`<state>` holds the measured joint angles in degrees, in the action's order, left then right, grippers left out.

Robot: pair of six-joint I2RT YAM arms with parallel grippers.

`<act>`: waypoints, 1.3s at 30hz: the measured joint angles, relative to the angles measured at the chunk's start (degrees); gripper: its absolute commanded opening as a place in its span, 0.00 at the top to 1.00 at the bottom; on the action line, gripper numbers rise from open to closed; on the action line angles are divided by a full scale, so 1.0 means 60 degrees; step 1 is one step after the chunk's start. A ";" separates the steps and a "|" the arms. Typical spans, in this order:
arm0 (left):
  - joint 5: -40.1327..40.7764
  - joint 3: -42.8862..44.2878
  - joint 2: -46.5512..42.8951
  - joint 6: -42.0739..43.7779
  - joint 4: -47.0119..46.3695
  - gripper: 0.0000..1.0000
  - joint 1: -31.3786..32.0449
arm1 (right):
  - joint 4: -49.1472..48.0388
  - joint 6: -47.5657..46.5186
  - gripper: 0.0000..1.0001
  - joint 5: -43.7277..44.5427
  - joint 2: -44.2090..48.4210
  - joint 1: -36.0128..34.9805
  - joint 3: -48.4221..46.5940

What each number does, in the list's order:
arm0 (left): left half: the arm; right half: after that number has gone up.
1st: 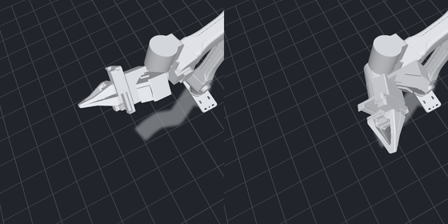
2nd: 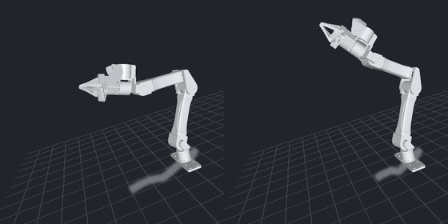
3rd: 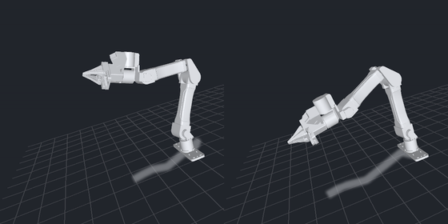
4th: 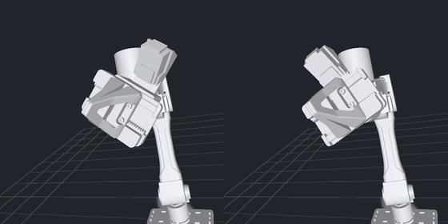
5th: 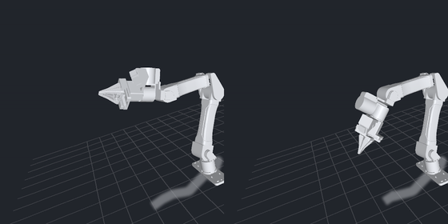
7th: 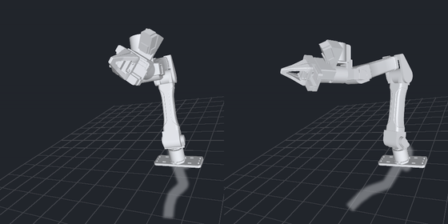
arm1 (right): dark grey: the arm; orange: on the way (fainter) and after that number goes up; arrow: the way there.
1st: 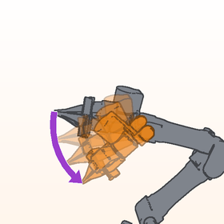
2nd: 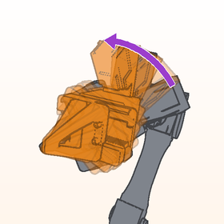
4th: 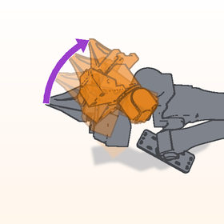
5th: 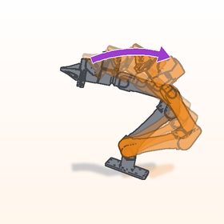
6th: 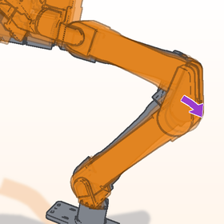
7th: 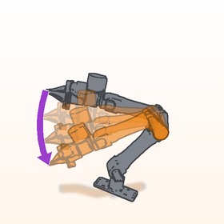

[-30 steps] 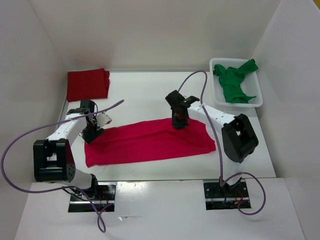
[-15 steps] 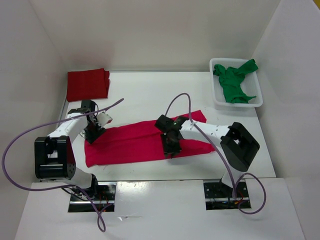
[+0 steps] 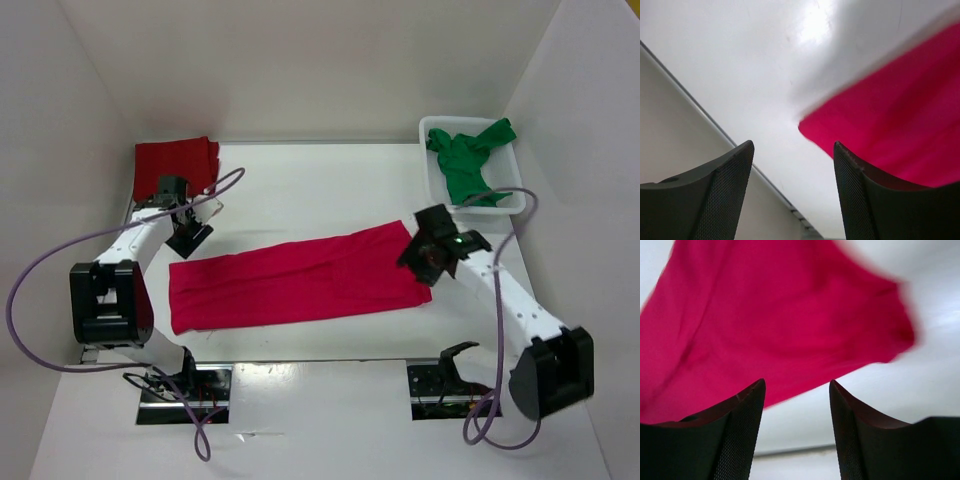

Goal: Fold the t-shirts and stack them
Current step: Rotate the tshirt 80 degrees

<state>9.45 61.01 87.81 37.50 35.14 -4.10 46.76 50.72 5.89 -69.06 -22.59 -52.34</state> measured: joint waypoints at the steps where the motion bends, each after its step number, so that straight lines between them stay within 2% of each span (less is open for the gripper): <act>1: -0.0091 0.0160 0.0146 -0.0029 -0.0033 0.28 0.0000 | 0.0080 0.0124 0.40 0.0113 0.0397 0.0539 0.0317; 4: -0.0681 0.0572 0.0423 0.0015 0.0204 0.28 -0.0069 | 0.0178 0.0539 0.36 0.0379 0.1355 0.1763 0.0692; 8: -0.1257 0.0667 -0.0076 0.0361 0.1093 0.25 -0.0178 | 0.0040 0.1126 0.35 0.0426 0.1617 0.2109 0.0805; 10: -0.1126 0.0466 -0.0324 0.0452 0.0903 0.24 -0.0317 | -0.0091 0.1435 0.33 0.0291 0.1501 0.2193 0.1177; 15: -0.0856 -0.0193 0.0277 0.0138 0.0033 0.16 -0.0831 | -0.0361 0.2149 0.30 -0.0117 0.0069 0.2284 0.1996; 20: -0.0845 -0.0557 0.1293 -0.0280 -0.0892 0.16 -0.0936 | -0.0980 0.2288 0.30 -0.0193 -0.1683 0.2568 0.2113; 23: -0.0619 -0.0823 0.1279 -0.0266 -0.1246 0.24 -0.0892 | -0.1002 0.2175 0.40 -0.0302 -0.2080 0.2605 0.1916; 24: -0.0568 -0.0871 0.1268 -0.0255 -0.1297 0.29 -0.0860 | -0.1020 0.2131 0.52 -0.0331 -0.2120 0.2605 0.1894; 25: -0.0528 -0.0943 0.1242 -0.0226 -0.1373 0.40 -0.0831 | -0.1060 0.2091 0.59 -0.0339 -0.2146 0.2605 0.1891; 26: -0.0484 -0.1024 0.1202 -0.0233 -0.1450 0.44 -0.0816 | -0.1100 0.2022 0.66 -0.0357 -0.2164 0.2605 0.1891; 27: -0.0412 -0.1158 0.1169 -0.0193 -0.1610 0.48 -0.0812 | -0.1198 0.1967 0.80 -0.0404 -0.2222 0.2605 0.1883; 30: -0.0229 -0.1472 0.0994 -0.0022 -0.1902 0.50 -0.0780 | -0.1461 0.1679 0.98 -0.0634 -0.2616 0.2597 0.1585; 35: 0.0175 -0.1832 0.0678 0.0069 -0.2142 0.42 -0.0841 | -0.1406 0.0929 1.00 -0.0561 -0.3960 0.2328 0.0193; 39: 0.0222 -0.2029 0.0372 0.0204 -0.1738 0.35 -0.1464 | -0.1555 0.0215 1.00 -0.0492 -0.5388 0.2098 -0.1486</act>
<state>10.79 48.84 90.04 38.72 24.71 -12.88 37.43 52.01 2.94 -101.38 -10.00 -61.25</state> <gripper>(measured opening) 0.625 0.034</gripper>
